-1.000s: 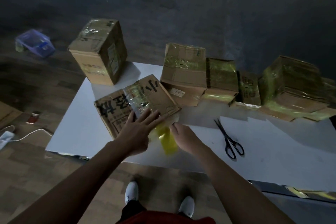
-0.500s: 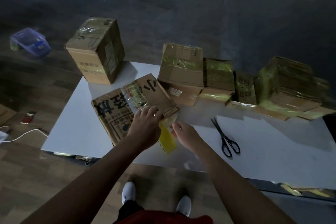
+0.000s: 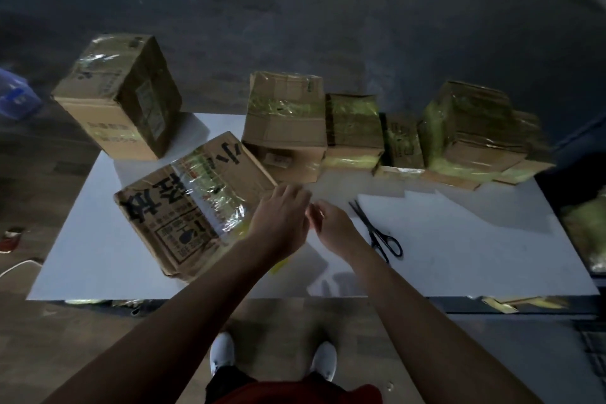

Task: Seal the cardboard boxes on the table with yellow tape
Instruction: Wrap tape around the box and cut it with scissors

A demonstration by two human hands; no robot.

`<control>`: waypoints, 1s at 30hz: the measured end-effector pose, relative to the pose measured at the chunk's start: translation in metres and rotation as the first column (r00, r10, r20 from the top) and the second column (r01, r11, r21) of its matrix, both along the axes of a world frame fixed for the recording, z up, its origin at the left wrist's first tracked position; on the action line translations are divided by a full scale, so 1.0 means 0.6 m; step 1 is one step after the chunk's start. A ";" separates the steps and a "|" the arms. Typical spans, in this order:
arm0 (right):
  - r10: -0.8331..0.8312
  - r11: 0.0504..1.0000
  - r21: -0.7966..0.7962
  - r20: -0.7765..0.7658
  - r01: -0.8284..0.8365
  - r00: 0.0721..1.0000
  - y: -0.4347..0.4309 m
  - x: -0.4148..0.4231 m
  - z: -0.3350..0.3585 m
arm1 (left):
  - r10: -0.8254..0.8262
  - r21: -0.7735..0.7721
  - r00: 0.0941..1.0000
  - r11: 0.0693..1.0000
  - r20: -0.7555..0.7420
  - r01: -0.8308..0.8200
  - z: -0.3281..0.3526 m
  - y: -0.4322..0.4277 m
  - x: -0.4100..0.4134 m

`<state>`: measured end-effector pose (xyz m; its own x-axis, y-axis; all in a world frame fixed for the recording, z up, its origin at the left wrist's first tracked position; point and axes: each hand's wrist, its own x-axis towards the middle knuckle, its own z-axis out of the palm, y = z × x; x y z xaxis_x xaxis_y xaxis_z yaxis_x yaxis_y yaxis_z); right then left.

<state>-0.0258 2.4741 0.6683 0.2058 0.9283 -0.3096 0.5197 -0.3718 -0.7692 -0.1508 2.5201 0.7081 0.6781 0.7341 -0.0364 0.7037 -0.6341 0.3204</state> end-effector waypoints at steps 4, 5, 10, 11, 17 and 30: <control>-0.026 1.000 -0.011 0.141 0.028 0.990 -0.037 0.060 -0.006 | -0.079 -0.100 0.993 0.991 0.086 0.087 -0.011 -0.034 0.080; -0.054 0.998 -0.023 0.144 0.058 0.988 -0.048 0.076 -0.010 | -0.070 -0.158 0.992 0.984 0.109 0.086 -0.018 -0.043 0.100; -0.172 0.973 -0.111 0.223 0.200 0.959 -0.101 0.148 -0.044 | -0.027 -0.382 0.996 0.922 0.083 0.057 -0.061 -0.076 0.177; -0.180 0.971 -0.112 0.242 0.212 0.953 -0.110 0.160 -0.051 | -0.034 -0.407 0.997 0.911 0.071 0.060 -0.066 -0.081 0.187; -0.180 0.960 -0.159 0.274 0.229 0.945 -0.130 0.201 -0.072 | -0.013 -0.495 1.000 0.869 -0.016 0.003 -0.090 -0.098 0.225; 0.085 0.951 -0.284 0.624 0.124 0.777 -0.088 0.190 -0.142 | 0.220 -0.419 0.975 0.885 -0.011 -0.204 -0.074 -0.085 0.154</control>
<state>0.0882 2.4215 0.5834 0.4662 0.8078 -0.3606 0.8323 -0.5387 -0.1307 -0.0584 2.4693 0.6636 0.5144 0.7835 -0.3485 0.7897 -0.2744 0.5487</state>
